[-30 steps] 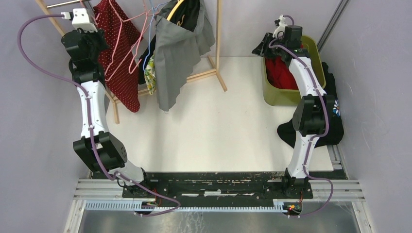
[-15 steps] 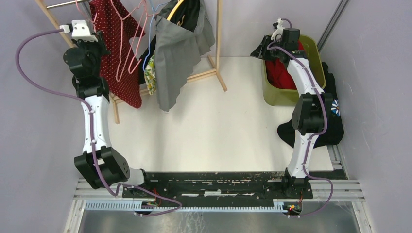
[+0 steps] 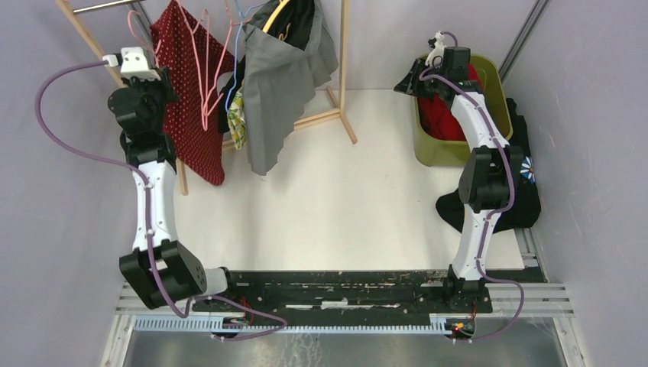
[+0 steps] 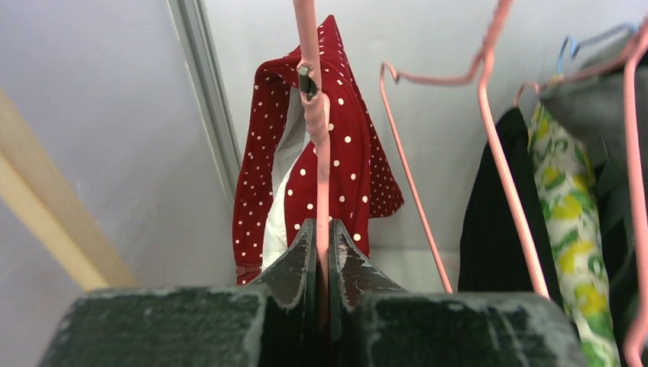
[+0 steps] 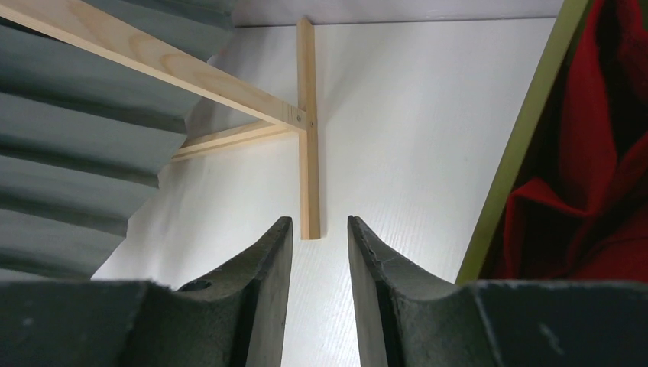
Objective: Remove the skirt from the hanger
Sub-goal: Pick up the hanger from the clothesline.
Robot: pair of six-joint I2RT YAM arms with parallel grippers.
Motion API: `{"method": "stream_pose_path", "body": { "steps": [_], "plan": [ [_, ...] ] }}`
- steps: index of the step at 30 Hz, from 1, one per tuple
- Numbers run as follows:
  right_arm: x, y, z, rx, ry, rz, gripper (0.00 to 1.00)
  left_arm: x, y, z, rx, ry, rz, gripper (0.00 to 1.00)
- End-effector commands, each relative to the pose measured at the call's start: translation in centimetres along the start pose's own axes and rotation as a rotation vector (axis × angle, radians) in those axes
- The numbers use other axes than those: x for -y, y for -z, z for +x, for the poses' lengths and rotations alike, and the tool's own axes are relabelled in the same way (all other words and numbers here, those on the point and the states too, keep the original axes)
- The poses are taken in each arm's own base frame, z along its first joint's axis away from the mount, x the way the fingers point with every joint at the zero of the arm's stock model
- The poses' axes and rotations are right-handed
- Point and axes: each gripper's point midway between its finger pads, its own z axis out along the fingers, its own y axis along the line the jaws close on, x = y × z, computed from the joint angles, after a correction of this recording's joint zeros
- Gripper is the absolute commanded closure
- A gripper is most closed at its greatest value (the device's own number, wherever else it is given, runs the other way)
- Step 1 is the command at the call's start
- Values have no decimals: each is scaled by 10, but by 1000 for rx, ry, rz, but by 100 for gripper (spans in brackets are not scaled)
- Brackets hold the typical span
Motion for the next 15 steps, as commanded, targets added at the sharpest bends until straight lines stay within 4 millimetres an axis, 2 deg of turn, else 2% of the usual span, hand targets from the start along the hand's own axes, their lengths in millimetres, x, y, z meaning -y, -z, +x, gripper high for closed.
{"method": "stream_pose_path", "body": {
  "steps": [1,7,12,15],
  "plan": [
    [3,-2,-3,11,36,-14,62,-3,42,-38,42,-148,-42,97],
    [3,3,-8,12,74,0,65,5,69,-28,-16,-199,-31,97],
    [-3,9,-12,21,86,-8,66,27,82,-9,-93,-138,13,97],
    [-7,16,-12,26,98,-10,66,30,96,-3,-117,-115,5,97]
  ]
}}
